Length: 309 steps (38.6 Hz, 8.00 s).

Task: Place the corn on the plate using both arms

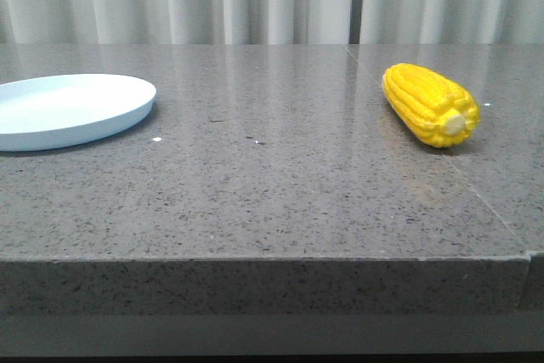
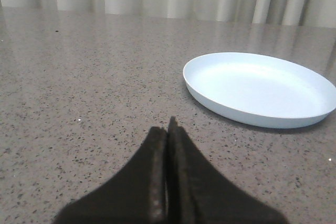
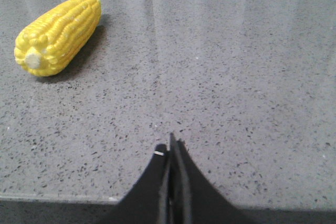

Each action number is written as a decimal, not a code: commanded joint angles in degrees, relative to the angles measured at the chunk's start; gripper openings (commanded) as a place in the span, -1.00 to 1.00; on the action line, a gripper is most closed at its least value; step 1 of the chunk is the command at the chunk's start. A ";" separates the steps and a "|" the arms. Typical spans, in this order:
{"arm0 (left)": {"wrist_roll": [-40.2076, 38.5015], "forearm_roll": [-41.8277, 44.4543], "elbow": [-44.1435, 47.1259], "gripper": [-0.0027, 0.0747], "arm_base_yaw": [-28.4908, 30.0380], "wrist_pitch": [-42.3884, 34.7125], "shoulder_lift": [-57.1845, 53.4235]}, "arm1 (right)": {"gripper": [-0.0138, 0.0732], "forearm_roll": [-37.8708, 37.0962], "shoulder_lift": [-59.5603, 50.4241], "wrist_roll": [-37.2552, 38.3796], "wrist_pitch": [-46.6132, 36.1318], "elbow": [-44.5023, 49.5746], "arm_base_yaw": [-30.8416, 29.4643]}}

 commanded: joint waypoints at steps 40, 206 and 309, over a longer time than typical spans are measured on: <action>0.00 -0.53 1.25 -0.98 0.07 -4.56 -0.84 | -0.72 0.09 -0.90 -0.31 -4.47 -1.35 -0.33; -1.52 3.41 -81.11 -0.98 -7.10 48.95 96.25 | 0.81 0.09 25.18 -0.31 2.23 -35.59 -0.33; -6.44 11.75 -36.91 -0.98 -9.56 15.69 24.35 | 0.81 0.09 25.18 -0.31 2.23 -35.59 -0.33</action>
